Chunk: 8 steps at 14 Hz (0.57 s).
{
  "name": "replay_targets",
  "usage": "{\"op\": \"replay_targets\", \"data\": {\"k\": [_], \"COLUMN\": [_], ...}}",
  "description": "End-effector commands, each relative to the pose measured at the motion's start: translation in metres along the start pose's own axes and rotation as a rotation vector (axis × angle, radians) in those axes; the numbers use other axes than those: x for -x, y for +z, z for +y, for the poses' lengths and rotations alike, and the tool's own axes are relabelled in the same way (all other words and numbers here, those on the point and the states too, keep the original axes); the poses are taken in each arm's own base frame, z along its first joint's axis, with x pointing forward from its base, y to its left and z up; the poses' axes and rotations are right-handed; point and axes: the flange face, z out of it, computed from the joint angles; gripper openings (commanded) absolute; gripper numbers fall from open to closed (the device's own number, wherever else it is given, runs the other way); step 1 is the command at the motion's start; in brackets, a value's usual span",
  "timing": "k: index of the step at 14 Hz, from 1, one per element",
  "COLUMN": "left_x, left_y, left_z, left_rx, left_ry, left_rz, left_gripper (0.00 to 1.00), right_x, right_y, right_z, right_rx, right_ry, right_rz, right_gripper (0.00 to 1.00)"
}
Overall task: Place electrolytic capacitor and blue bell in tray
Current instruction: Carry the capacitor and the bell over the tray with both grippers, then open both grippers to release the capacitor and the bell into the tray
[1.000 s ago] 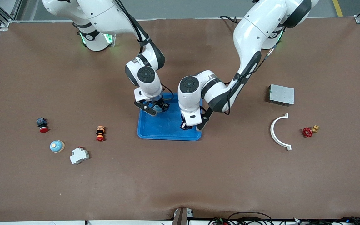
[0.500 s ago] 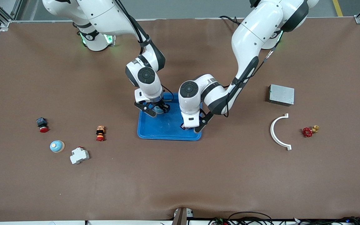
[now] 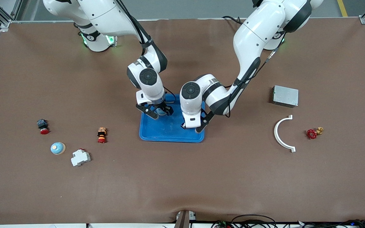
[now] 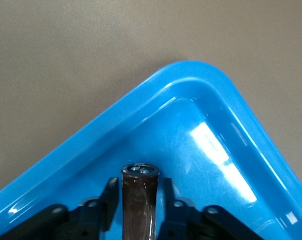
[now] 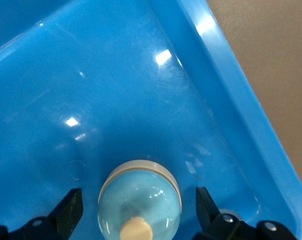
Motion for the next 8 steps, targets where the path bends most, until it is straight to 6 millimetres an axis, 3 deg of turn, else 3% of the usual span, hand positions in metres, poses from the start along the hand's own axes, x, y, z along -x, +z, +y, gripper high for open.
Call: {"op": "replay_targets", "data": {"k": [1, 3, 5, 8], "left_x": [-0.010, -0.028, -0.040, -0.076], "left_y": [-0.019, -0.042, -0.079, -0.131], "left_z": [0.003, 0.005, 0.007, 0.003], "left_rx": [0.007, 0.007, 0.022, 0.027], "left_ry": [-0.019, -0.030, -0.042, -0.056], "left_rz": [-0.004, 0.011, 0.032, 0.065], "left_gripper": [1.00, 1.00, 1.00, 1.00], "right_x": [-0.005, -0.011, -0.025, -0.061], "right_y": [-0.005, -0.011, -0.023, -0.057], "right_z": [-0.005, -0.007, -0.007, 0.006], "right_rx": [0.029, 0.068, 0.083, 0.108], "right_ry": [-0.014, -0.029, -0.036, -0.095], "right_rz": [0.020, 0.025, 0.028, 0.011], "right_gripper": [1.00, 1.00, 1.00, 1.00]}}
